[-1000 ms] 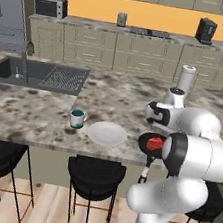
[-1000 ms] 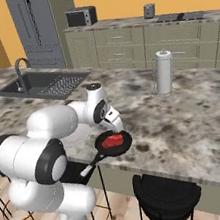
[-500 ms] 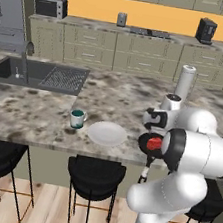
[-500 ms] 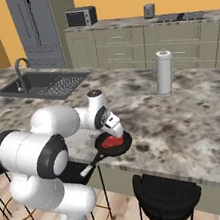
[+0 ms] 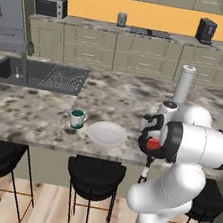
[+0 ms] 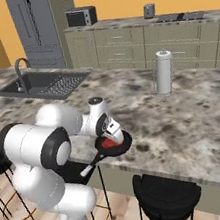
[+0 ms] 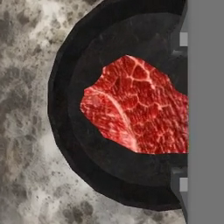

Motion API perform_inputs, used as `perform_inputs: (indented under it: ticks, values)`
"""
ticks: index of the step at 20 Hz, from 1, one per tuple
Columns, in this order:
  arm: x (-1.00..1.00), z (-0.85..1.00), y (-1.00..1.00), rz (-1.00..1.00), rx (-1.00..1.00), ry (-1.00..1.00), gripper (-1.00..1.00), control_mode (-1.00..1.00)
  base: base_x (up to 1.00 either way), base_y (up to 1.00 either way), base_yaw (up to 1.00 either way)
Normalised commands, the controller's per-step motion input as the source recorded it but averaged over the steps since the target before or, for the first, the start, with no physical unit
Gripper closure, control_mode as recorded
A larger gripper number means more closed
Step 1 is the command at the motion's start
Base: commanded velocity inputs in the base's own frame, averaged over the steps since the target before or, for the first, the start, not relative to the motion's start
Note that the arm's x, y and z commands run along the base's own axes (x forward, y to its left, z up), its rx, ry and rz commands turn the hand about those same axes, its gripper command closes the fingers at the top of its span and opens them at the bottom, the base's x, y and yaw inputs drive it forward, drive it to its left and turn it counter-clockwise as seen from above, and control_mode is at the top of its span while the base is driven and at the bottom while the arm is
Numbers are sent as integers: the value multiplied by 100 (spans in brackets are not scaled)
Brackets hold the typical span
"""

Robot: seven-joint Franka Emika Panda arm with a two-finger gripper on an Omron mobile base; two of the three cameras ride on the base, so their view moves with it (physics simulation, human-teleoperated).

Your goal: Pick up the pan with the steak in it and place it on the dining table. Then place the steak on the plate.

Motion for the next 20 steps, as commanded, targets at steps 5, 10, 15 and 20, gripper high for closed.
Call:
perform_inputs:
  ticks: [5,10,15,20]
  values:
    - [31,-30,0,-3,-1,-1,-100,-100,0,0,0]
    - [30,-30,0,-3,-2,-1,-100,-100,0,0,0]
    - [2,-37,0,-2,-1,0,-100,-100,0,0,0]
    - [-15,-41,0,-3,-2,-3,-100,-100,0,0,0]
